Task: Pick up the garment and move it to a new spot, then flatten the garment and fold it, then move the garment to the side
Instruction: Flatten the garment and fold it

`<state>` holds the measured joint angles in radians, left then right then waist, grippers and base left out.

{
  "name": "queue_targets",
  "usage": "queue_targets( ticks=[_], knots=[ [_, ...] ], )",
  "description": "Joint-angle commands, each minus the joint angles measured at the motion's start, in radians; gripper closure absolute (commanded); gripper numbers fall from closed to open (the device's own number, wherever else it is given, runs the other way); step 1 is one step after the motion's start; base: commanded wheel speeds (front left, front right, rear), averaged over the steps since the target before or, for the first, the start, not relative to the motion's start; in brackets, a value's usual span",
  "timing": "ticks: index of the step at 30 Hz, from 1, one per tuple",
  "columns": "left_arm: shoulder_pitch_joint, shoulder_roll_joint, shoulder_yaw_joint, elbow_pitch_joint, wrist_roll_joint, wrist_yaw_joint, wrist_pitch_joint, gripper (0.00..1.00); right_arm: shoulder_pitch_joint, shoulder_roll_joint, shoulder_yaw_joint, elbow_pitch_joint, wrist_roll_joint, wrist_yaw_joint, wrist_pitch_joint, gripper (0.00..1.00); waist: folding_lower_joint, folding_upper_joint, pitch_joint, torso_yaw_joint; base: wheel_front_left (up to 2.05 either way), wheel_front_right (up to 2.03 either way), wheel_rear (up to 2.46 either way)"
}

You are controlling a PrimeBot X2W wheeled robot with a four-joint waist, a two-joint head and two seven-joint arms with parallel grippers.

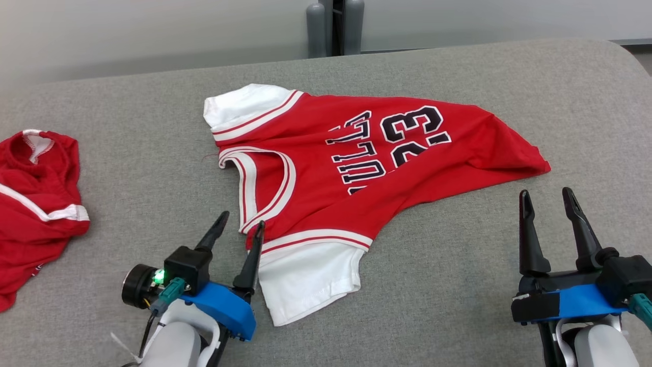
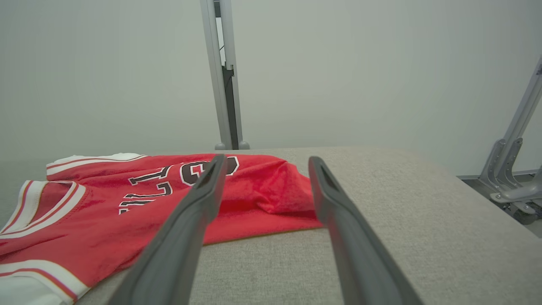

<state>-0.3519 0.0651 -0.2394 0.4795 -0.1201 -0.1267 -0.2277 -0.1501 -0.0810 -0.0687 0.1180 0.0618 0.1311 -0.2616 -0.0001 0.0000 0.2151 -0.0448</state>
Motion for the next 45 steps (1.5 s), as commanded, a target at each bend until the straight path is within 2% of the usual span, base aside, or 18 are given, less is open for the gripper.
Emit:
queue_targets(
  ticks=[1, 6, 14, 15, 16, 17, 23, 32, 38, 39, 40, 45],
  knots=[
    [-0.023, 0.012, -0.028, 0.029, -0.016, -0.004, 0.012, 0.0, -0.014, 0.005, 0.001, 0.004, -0.003, -0.001, -0.005, 0.0, 0.0001, 0.0, 0.01, -0.012, 0.0, 0.0, 0.0],
    [-0.036, 0.029, -0.086, 0.092, -0.054, -0.005, 0.046, 0.0, -0.02, 0.011, -0.002, 0.005, 0.0, -0.001, -0.005, 0.0, 0.0001, 0.0, 0.021, -0.027, 0.0, 0.0, 0.0],
    [-0.058, 0.042, -0.102, 0.165, -0.084, -0.005, 0.073, 0.0, -0.021, 0.017, -0.007, 0.006, -0.003, -0.001, -0.005, 0.0, 0.0001, 0.0, 0.029, -0.035, 0.0, 0.0, 0.0],
    [-0.061, 0.041, -0.101, 0.174, -0.09, -0.005, 0.078, 0.31, -0.021, 0.018, -0.008, 0.006, -0.003, -0.001, -0.005, 0.0, 0.0001, 0.0, 0.029, -0.034, 0.0, 0.0, 0.0],
    [-0.065, 0.04, -0.103, 0.184, -0.093, -0.005, 0.079, 0.78, -0.022, 0.018, -0.007, 0.007, -0.004, -0.001, -0.005, 0.0, 0.0001, 0.0, 0.029, -0.034, 0.0, 0.0, 0.0],
    [-0.07, 0.039, -0.105, 0.193, -0.098, -0.005, 0.077, 1.0, -0.023, 0.019, -0.006, 0.007, -0.004, -0.001, -0.005, 0.0, 0.0001, 0.0, 0.028, -0.034, 0.0, 0.0, 0.0],
    [-0.094, 0.048, -0.09, 0.223, -0.127, 0.002, 0.046, 1.0, -0.022, 0.02, -0.005, 0.014, 0.0, -0.001, -0.005, 0.0, 0.0001, 0.0, 0.024, -0.026, 0.0, 0.0, 0.0],
    [-0.045, 0.138, -0.006, 0.196, -0.174, 0.043, 0.014, 1.0, 0.012, 0.015, -0.024, 0.035, 0.004, -0.001, -0.005, 0.0, 0.0001, 0.0, 0.001, 0.001, 0.0, 0.0, 0.0],
    [-0.006, 0.172, 0.02, 0.152, -0.197, 0.06, 0.032, 1.0, 0.02, 0.014, -0.018, 0.058, 0.008, -0.001, -0.005, 0.0, 0.0001, 0.0, -0.009, 0.014, 0.0, 0.0, 0.0],
    [-0.004, 0.169, 0.02, 0.144, -0.2, 0.06, 0.03, 0.83, 0.019, 0.013, -0.016, 0.061, 0.009, -0.001, -0.005, 0.0, 0.0001, 0.0, -0.009, 0.015, 0.0, 0.0, 0.0],
    [-0.002, 0.165, 0.019, 0.137, -0.201, 0.063, 0.025, 0.0, 0.019, 0.012, -0.013, 0.066, 0.01, -0.001, -0.005, 0.0, 0.0001, 0.0, -0.01, 0.015, 0.0, 0.0, 0.0],
    [0.014, 0.146, 0.019, 0.075, -0.188, 0.086, -0.018, 0.0, 0.016, 0.009, -0.011, 0.078, 0.012, -0.001, -0.005, 0.0, 0.0001, 0.0, -0.016, 0.02, 0.0, 0.0, 0.0]
  ],
)
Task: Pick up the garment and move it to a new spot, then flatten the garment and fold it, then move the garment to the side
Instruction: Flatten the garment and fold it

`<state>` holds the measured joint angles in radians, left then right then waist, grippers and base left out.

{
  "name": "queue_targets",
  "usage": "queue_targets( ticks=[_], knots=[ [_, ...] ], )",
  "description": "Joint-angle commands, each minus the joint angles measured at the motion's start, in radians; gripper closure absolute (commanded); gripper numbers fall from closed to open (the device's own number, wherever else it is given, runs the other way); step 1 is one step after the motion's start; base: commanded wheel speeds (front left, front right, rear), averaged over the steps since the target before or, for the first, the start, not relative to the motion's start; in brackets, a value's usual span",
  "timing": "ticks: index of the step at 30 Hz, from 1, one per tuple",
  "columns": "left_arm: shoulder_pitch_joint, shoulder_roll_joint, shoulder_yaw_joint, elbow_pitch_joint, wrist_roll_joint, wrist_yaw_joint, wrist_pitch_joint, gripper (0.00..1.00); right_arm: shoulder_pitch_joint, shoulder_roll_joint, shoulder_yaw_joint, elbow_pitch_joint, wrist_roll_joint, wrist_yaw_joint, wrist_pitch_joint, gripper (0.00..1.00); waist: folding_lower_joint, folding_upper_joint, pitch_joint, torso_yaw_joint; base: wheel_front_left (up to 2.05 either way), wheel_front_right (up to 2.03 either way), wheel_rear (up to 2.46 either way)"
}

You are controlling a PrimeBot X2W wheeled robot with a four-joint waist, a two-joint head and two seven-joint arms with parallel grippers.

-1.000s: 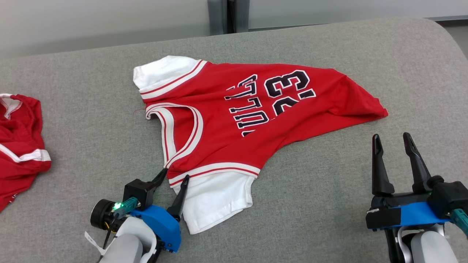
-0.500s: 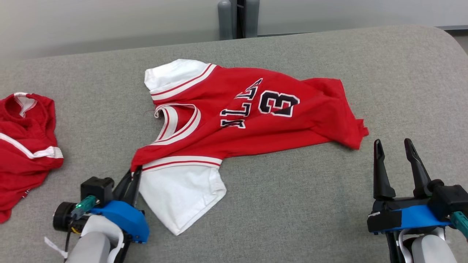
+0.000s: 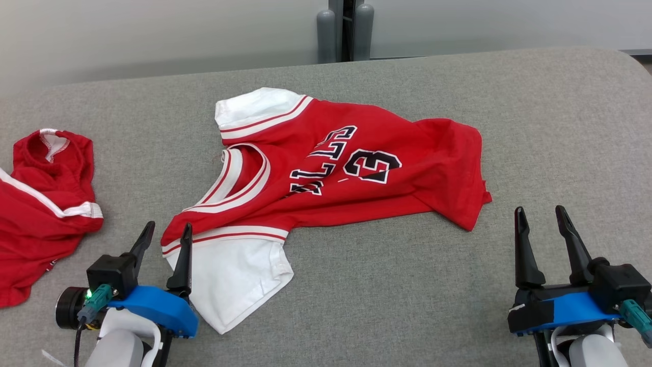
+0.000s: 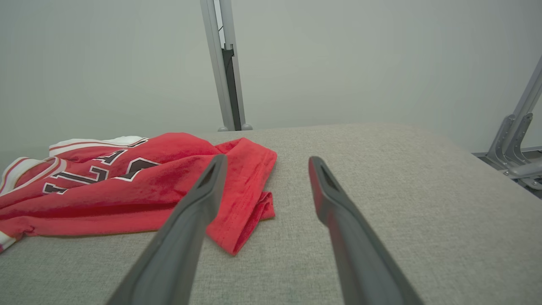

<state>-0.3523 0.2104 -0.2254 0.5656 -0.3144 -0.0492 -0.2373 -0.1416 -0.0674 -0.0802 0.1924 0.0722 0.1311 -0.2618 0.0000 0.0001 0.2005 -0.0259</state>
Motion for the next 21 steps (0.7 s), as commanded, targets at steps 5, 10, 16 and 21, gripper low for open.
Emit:
queue_targets(
  ticks=[5, 10, 16, 21],
  knots=[
    [0.04, -0.021, 0.038, -0.147, 0.032, 0.034, -0.029, 0.0, -0.004, -0.009, -0.004, 0.01, -0.001, -0.001, -0.004, 0.0, 0.0, -0.0001, -0.004, 0.011, 0.0, 0.0, 0.0],
    [0.1, -0.065, 0.109, -0.35, 0.092, 0.045, -0.028, 0.0, -0.015, -0.01, 0.006, 0.026, 0.0, -0.001, -0.005, 0.0, 0.0, -0.0001, 0.007, 0.023, 0.0, 0.0, 0.0],
    [0.157, -0.118, 0.18, -0.454, 0.146, 0.024, -0.028, 0.0, -0.032, -0.021, 0.018, 0.082, 0.002, -0.001, -0.004, 0.0, 0.0, -0.0001, 0.02, 0.033, 0.0, 0.0, 0.0],
    [0.17, -0.139, 0.208, -0.469, 0.168, 0.003, -0.028, 0.0, -0.063, -0.033, 0.032, 0.121, -0.006, -0.001, -0.005, 0.0, 0.0, -0.0001, 0.033, 0.039, 0.0, 0.0, 0.0]
  ],
)
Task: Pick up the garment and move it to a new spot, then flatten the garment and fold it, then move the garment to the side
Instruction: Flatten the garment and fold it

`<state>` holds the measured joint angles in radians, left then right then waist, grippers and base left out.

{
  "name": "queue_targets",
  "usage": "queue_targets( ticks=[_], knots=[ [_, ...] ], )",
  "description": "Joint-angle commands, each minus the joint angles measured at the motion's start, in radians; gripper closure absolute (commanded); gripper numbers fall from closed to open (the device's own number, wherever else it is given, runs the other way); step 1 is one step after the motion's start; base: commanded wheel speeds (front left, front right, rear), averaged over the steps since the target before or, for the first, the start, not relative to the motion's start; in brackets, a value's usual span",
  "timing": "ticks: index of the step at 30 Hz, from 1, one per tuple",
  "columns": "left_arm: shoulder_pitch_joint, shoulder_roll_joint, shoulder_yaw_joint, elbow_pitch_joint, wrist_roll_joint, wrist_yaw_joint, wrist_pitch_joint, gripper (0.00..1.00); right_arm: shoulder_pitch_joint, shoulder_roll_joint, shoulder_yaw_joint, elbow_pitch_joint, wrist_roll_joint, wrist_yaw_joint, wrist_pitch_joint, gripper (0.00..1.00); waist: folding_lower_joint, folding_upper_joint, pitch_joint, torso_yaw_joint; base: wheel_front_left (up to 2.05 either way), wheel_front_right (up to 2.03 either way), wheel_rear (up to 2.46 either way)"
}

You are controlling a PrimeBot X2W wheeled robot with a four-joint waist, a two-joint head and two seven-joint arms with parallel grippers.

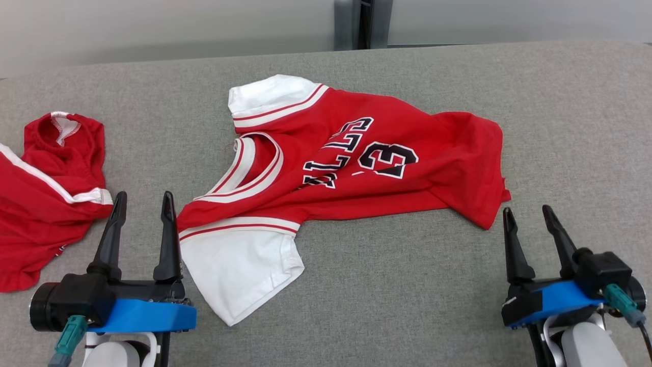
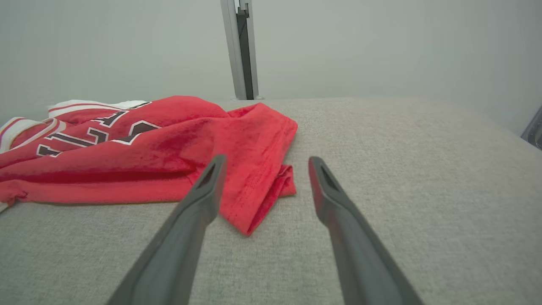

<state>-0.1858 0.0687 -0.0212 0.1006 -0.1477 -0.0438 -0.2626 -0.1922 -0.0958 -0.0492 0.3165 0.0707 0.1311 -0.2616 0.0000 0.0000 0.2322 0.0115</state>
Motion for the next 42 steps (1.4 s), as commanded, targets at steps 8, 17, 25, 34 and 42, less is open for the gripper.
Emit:
queue_targets(
  ticks=[8, 17, 25, 34, 42],
  knots=[
    [-0.023, -0.013, 0.018, -0.017, 0.028, -0.021, -0.003, 0.0, -0.208, -0.087, 0.04, 0.094, -0.021, -0.001, -0.005, 0.0, 0.0, 0.0, 0.041, 0.02, 0.0, 0.0, 0.0],
    [-0.063, -0.017, -0.024, -0.027, 0.004, -0.015, -0.003, 0.0, -0.506, -0.198, 0.081, 0.356, -0.052, -0.001, 0.142, 0.0, 0.0, 0.0, 0.105, 0.079, 0.0, 0.0, 0.0],
    [-0.085, -0.016, -0.059, -0.032, -0.028, 0.009, -0.003, 0.0, -0.625, -0.262, 0.139, 0.56, -0.034, -0.001, 0.254, 0.0, 0.0, 0.0, 0.155, 0.136, 0.0, 0.0, 0.0],
    [-0.1, -0.017, -0.082, -0.034, -0.043, 0.021, -0.003, 0.0, -0.698, -0.272, 0.218, 0.704, 0.05, 0.0, 0.299, 1.0, 0.0, 0.0, 0.174, 0.16, 0.0, 0.0, 0.0],
    [-0.101, -0.017, -0.089, -0.03, -0.045, 0.023, -0.003, 0.0, -0.801, -0.307, 0.212, 0.68, 0.09, -0.001, 0.129, 1.0, 0.0, 0.0, 0.168, 0.153, 0.0, 0.0, 0.0]
  ],
)
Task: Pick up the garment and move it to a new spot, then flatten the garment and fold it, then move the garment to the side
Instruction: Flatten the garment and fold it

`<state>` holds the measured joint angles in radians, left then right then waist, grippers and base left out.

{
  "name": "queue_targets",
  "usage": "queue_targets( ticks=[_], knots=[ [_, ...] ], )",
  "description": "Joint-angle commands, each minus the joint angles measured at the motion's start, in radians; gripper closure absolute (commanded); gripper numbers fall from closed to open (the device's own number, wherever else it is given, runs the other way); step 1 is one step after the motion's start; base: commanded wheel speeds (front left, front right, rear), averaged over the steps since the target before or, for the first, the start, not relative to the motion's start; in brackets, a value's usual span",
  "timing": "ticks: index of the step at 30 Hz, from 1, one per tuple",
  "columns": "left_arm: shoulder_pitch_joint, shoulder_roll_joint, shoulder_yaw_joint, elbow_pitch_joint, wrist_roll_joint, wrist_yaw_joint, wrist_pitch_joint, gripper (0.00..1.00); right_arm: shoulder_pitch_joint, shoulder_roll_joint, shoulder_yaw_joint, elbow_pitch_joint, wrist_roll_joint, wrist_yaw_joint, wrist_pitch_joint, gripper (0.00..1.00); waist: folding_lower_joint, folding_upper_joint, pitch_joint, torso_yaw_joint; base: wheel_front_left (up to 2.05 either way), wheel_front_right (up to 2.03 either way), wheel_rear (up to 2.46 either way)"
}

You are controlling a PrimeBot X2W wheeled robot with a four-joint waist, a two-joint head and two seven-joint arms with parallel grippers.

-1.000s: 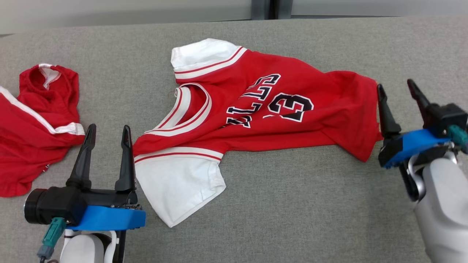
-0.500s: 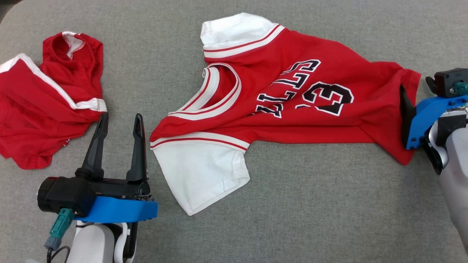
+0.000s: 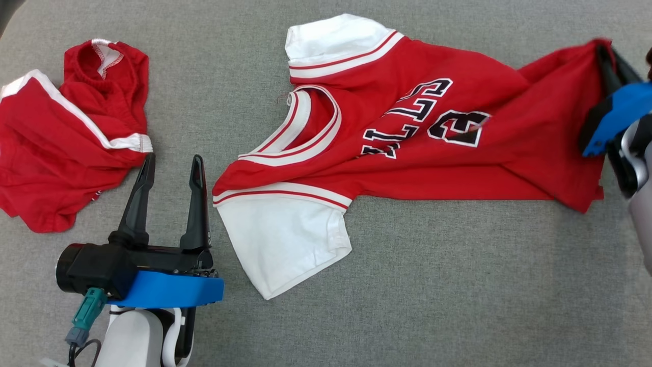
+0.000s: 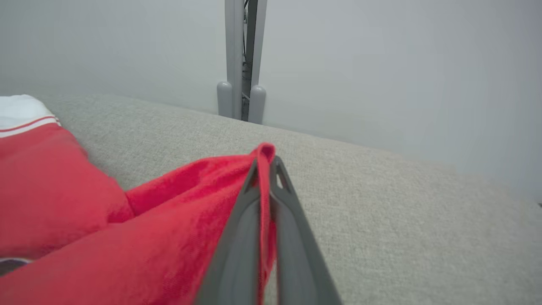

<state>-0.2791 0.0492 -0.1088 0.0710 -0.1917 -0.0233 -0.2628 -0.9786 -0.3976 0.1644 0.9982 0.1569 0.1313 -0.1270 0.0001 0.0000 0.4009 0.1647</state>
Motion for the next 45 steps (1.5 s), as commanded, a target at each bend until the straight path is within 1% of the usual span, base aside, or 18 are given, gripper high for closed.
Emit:
queue_targets(
  ticks=[1, 9, 15, 16, 17, 22, 26, 28, 31, 34, 35, 38, 40, 45],
  knots=[
    [-0.008, 0.003, -0.003, 0.0, -0.002, 0.002, -0.003, 0.0, -0.031, -0.008, -0.004, -0.001, 0.004, -0.001, -0.019, 1.0, -0.0001, 0.0, -0.001, -0.001, 0.0, 0.0, 0.0],
    [-0.019, 0.003, -0.025, 0.004, -0.011, -0.001, -0.003, 0.0, -0.172, 0.013, -0.003, 0.035, -0.041, -0.001, -0.069, 1.0, -0.0001, 0.0, 0.011, 0.019, 0.0, 0.0, 0.0],
    [-0.026, 0.003, -0.044, 0.0, -0.024, 0.009, -0.003, 0.0, -0.241, 0.003, -0.021, 0.087, -0.115, -0.001, -0.104, 1.0, -0.0001, 0.0, 0.036, 0.043, 0.0, 0.0, 0.0],
    [-0.029, 0.003, -0.047, -0.002, -0.025, 0.01, -0.003, 0.0, -0.248, 0.003, -0.028, 0.101, -0.127, -0.001, -0.107, 0.63, -0.0001, 0.0, 0.04, 0.046, 0.0, 0.0, 0.0],
    [-0.03, 0.003, -0.048, -0.002, -0.026, 0.011, -0.003, 0.0, -0.25, 0.01, -0.037, 0.116, -0.13, -0.001, -0.109, 0.0, -0.0001, 0.0, 0.042, 0.046, 0.0, 0.0, 0.0],
    [-0.03, 0.003, -0.041, -0.004, -0.017, 0.016, -0.003, 0.0, -0.235, 0.021, -0.07, 0.15, -0.15, -0.001, -0.127, 0.0, -0.0001, 0.0, 0.041, 0.034, 0.0, 0.0, 0.0],
    [-0.026, 0.003, -0.022, -0.009, -0.002, 0.01, -0.003, 0.0, -0.18, 0.032, -0.094, 0.116, -0.138, -0.001, -0.138, 0.0, -0.0001, 0.0, 0.021, 0.006, 0.0, 0.0, 0.0],
    [-0.019, 0.003, -0.01, -0.01, 0.009, 0.006, -0.003, 0.0, -0.142, 0.037, -0.115, 0.051, -0.119, -0.001, -0.139, 0.0, -0.0001, 0.0, 0.008, -0.012, 0.0, 0.0, 0.0],
    [-0.006, 0.003, 0.009, -0.008, 0.025, 0.001, -0.003, 0.0, -0.04, 0.044, -0.141, -0.083, -0.091, -0.001, -0.139, 0.0, -0.0001, 0.0, -0.017, -0.039, 0.0, 0.0, 0.0],
    [0.008, 0.003, 0.033, -0.004, 0.041, -0.008, -0.003, 0.0, 0.08, 0.076, -0.172, -0.23, -0.039, -0.001, -0.139, 0.0, -0.0001, 0.0, -0.049, -0.068, 0.0, 0.0, 0.0],
    [0.008, 0.003, 0.033, -0.004, 0.041, -0.008, -0.003, 0.0, 0.08, 0.076, -0.172, -0.23, -0.039, -0.001, -0.139, 0.0, -0.0001, 0.0, -0.049, -0.068, 0.0, 0.0, 0.0],
    [0.028, 0.003, 0.056, 0.003, 0.057, -0.015, -0.003, 0.0, 0.205, 0.09, -0.171, -0.359, -0.02, -0.001, -0.139, 0.0, -0.0001, 0.0, -0.084, -0.097, 0.0, 0.0, 0.0],
    [0.041, 0.003, 0.069, 0.007, 0.065, -0.021, -0.003, 0.0, 0.285, 0.112, -0.172, -0.438, -0.007, -0.001, -0.138, 0.0, -0.0001, 0.0, -0.105, -0.112, 0.0, 0.0, 0.0],
    [0.079, 0.003, 0.1, 0.023, 0.085, -0.022, -0.003, 0.0, 0.466, 0.152, -0.179, -0.606, 0.0, -0.001, -0.137, 0.0, -0.0001, 0.0, -0.16, -0.146, 0.0, 0.0, 0.0]
  ],
)
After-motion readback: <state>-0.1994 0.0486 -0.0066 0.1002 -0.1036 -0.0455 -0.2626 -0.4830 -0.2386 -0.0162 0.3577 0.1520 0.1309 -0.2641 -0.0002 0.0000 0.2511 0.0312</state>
